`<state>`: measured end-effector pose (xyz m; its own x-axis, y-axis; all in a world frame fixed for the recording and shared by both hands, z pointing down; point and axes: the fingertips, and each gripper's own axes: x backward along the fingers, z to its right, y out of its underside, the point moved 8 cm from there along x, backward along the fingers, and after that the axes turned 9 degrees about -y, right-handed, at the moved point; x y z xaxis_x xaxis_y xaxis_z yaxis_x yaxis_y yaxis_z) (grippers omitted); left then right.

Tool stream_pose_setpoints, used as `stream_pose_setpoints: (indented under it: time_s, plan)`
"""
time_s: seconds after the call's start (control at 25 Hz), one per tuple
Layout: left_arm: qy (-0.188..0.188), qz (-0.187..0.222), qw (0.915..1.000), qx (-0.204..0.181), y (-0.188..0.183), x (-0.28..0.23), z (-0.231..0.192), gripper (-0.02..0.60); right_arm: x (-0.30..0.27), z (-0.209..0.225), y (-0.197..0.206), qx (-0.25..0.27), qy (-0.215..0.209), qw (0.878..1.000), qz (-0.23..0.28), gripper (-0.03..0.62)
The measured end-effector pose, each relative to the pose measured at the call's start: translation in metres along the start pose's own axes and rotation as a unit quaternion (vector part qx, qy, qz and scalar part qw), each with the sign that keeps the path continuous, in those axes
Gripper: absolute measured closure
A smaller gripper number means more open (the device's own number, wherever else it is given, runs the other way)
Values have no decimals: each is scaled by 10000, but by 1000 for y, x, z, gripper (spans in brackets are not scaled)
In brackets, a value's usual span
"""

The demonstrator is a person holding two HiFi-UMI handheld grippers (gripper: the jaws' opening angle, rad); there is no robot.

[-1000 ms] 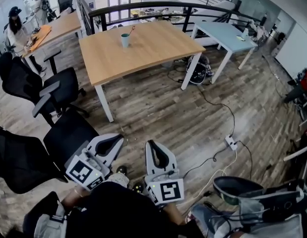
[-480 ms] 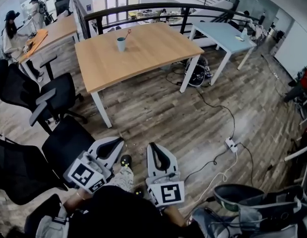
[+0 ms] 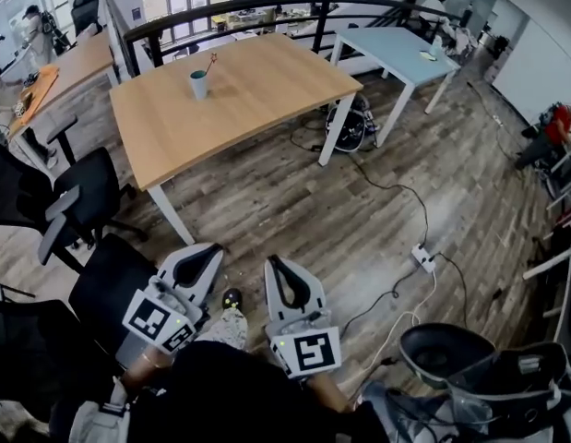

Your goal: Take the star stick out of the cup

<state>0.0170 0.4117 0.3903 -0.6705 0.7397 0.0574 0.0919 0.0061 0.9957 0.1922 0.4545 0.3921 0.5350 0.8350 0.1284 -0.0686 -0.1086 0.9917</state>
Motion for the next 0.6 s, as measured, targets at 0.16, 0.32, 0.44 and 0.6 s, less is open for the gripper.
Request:
stream_pose_setpoints:
  time_s: [0.16, 0.32, 0.44, 0.6]
  plan:
    - [52, -2, 10000, 61, 10, -24, -22, 558, -24, 14, 10, -7, 45, 10000, -55, 568]
    - [42, -48, 9999, 102, 17, -48, -46, 558, -52, 29, 18, 14, 41, 9999, -98, 568]
    - [74, -72, 9999, 122, 14, -64, -61, 558, -73, 39, 16, 0, 46, 9999, -112, 568]
    - [91, -55, 9999, 24, 8, -81, -81, 558, -100, 49, 13, 6, 26, 10000, -85, 568]
